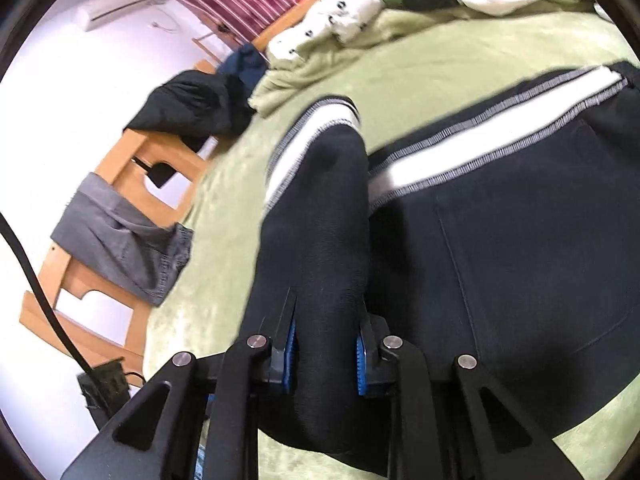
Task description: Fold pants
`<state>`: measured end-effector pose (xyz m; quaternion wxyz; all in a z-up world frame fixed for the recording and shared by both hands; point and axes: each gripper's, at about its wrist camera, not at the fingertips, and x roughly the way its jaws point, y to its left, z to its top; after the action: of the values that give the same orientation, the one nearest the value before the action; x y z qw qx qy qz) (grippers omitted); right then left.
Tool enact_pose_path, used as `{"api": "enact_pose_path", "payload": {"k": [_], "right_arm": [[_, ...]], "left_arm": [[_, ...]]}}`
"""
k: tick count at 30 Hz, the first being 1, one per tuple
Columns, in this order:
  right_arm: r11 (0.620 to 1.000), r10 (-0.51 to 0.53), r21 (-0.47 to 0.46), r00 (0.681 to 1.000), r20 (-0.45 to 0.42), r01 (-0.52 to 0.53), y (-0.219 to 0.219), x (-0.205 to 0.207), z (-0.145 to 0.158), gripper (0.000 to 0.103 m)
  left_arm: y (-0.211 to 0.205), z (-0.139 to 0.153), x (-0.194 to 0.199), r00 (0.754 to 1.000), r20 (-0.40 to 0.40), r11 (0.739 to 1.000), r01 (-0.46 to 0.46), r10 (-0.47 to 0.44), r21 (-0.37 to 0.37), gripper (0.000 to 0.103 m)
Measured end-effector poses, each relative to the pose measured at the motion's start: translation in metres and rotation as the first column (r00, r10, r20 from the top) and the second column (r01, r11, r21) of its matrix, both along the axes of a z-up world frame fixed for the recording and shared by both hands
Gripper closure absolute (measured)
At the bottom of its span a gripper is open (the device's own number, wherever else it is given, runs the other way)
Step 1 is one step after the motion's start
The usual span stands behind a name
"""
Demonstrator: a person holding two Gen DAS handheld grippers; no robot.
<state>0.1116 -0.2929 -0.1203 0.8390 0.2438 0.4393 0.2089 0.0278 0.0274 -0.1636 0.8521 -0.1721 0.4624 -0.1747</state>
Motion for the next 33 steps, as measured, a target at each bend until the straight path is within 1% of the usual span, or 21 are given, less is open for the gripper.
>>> {"api": "enact_pose_path", "payload": {"k": [1, 3, 4, 5, 7, 8, 12, 14, 16, 19, 21, 23, 24, 25, 26, 27, 29, 31, 33], "right_arm": [[1.000, 0.007, 0.006, 1.000, 0.010, -0.007, 0.001, 0.000, 0.005, 0.082], [1.000, 0.019, 0.018, 0.999, 0.037, -0.019, 0.004, 0.000, 0.017, 0.082], [1.000, 0.021, 0.010, 0.998, 0.051, -0.022, 0.005, 0.001, 0.025, 0.082], [1.000, 0.027, 0.007, 0.997, 0.067, -0.028, 0.007, 0.002, 0.032, 0.083], [0.999, 0.044, 0.003, 0.993, 0.108, -0.044, 0.010, 0.005, 0.048, 0.083], [0.999, 0.052, 0.006, 0.992, 0.119, -0.053, 0.009, 0.007, 0.055, 0.083], [0.997, 0.069, 0.018, 0.987, 0.146, -0.072, -0.004, 0.015, 0.070, 0.083], [0.997, 0.064, 0.025, 0.985, 0.158, -0.069, -0.016, 0.017, 0.073, 0.083], [0.997, 0.053, 0.039, 0.984, 0.169, -0.061, -0.029, 0.019, 0.077, 0.084], [0.998, 0.033, 0.039, 0.975, 0.219, -0.043, -0.057, 0.020, 0.089, 0.084], [0.999, 0.023, 0.030, 0.966, 0.258, -0.031, -0.076, 0.020, 0.098, 0.084], [1.000, 0.011, 0.008, 0.959, 0.283, -0.014, -0.099, 0.021, 0.104, 0.084], [1.000, 0.005, -0.010, 0.955, 0.296, -0.002, -0.114, 0.021, 0.106, 0.084], [0.999, -0.005, -0.036, 0.952, 0.305, 0.017, -0.128, 0.021, 0.107, 0.084], [0.997, -0.020, -0.069, 0.951, 0.309, 0.043, -0.145, 0.021, 0.106, 0.085], [0.995, -0.033, -0.082, 0.951, 0.308, 0.061, -0.159, 0.021, 0.103, 0.085], [0.986, -0.087, -0.109, 0.954, 0.288, 0.123, -0.195, 0.021, 0.088, 0.085], [0.975, -0.152, -0.125, 0.959, 0.241, 0.186, -0.226, 0.023, 0.064, 0.085], [0.961, -0.211, -0.145, 0.965, 0.159, 0.234, -0.255, 0.026, 0.030, 0.085]], "left_arm": [[-0.007, 0.001, 0.000, 1.000, 0.008, 1.000, 0.018, -0.018, -0.002, 0.052], [-0.025, 0.007, -0.002, 0.998, 0.044, 0.999, 0.046, -0.046, -0.021, 0.047], [-0.032, 0.010, -0.003, 0.997, 0.070, 0.999, 0.042, -0.040, -0.028, 0.040], [-0.037, 0.012, -0.003, 0.996, 0.088, 0.999, 0.024, -0.022, -0.022, 0.037], [-0.047, 0.016, -0.001, 0.993, 0.112, 1.000, -0.025, 0.026, -0.011, 0.037], [-0.051, 0.016, 0.001, 0.992, 0.118, 0.999, -0.036, 0.038, -0.022, 0.037], [-0.067, 0.010, 0.014, 0.991, 0.113, 0.996, -0.067, 0.072, -0.050, 0.037], [-0.080, 0.002, 0.023, 0.994, 0.075, 0.996, -0.073, 0.078, -0.056, 0.037], [-0.092, -0.002, 0.026, 0.995, 0.060, 0.995, -0.080, 0.083, -0.057, 0.037], [-0.116, -0.004, 0.033, 0.994, 0.042, 0.994, -0.104, 0.105, -0.026, 0.037], [-0.132, -0.005, 0.038, 0.993, 0.026, 0.993, -0.113, 0.113, 0.017, 0.037], [-0.147, -0.001, 0.039, 0.997, 0.035, 0.997, -0.073, 0.072, 0.032, 0.037], [-0.154, 0.001, 0.037, 0.999, 0.042, 0.999, -0.034, 0.033, 0.032, 0.038], [-0.163, 0.006, 0.034, 0.998, 0.060, 0.999, 0.031, -0.033, 0.044, 0.037], [-0.171, 0.010, 0.029, 0.994, 0.084, 0.994, 0.065, -0.072, 0.085, 0.037], [-0.181, 0.016, 0.023, 0.985, 0.117, 0.984, 0.108, -0.125, 0.141, 0.037], [-0.195, 0.021, 0.013, 0.966, 0.135, 0.959, 0.191, -0.222, 0.207, 0.037], [-0.201, 0.020, 0.011, 0.961, 0.110, 0.950, 0.226, -0.253, 0.218, 0.037], [-0.206, 0.014, 0.016, 0.960, 0.063, 0.941, 0.253, -0.274, 0.224, 0.037]]}}
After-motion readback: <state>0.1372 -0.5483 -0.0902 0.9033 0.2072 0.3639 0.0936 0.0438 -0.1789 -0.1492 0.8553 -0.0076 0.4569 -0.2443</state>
